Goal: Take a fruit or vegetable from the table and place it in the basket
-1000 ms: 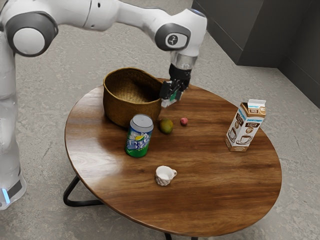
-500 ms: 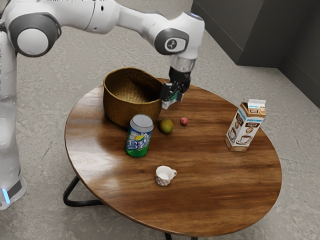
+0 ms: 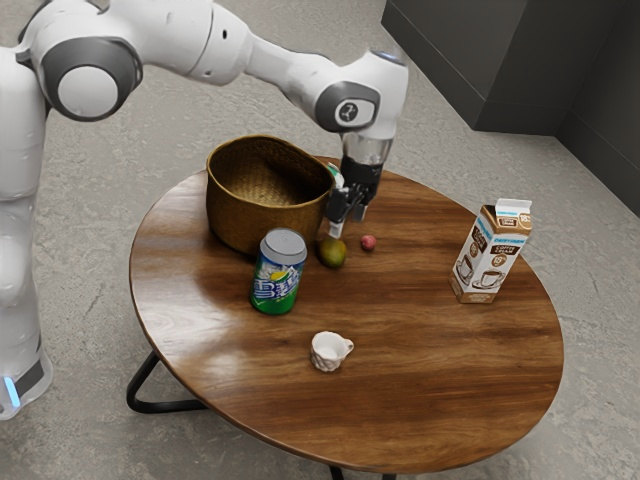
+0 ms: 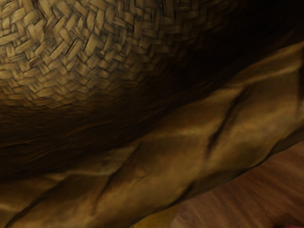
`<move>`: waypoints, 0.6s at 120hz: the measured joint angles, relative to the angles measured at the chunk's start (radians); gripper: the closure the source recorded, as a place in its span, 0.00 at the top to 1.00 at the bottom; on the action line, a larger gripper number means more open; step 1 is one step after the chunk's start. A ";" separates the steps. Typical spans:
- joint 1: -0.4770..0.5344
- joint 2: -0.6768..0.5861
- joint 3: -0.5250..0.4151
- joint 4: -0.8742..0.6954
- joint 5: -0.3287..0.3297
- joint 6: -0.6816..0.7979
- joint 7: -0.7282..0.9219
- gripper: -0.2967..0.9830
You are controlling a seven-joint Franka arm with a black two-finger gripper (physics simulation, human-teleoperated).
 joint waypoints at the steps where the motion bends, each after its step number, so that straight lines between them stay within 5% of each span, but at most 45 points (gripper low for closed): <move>1: -0.001 0.000 0.000 -0.003 0.000 0.002 -0.001 0.77; 72: -0.002 -0.018 0.002 -0.069 -0.019 0.079 -0.039 0.77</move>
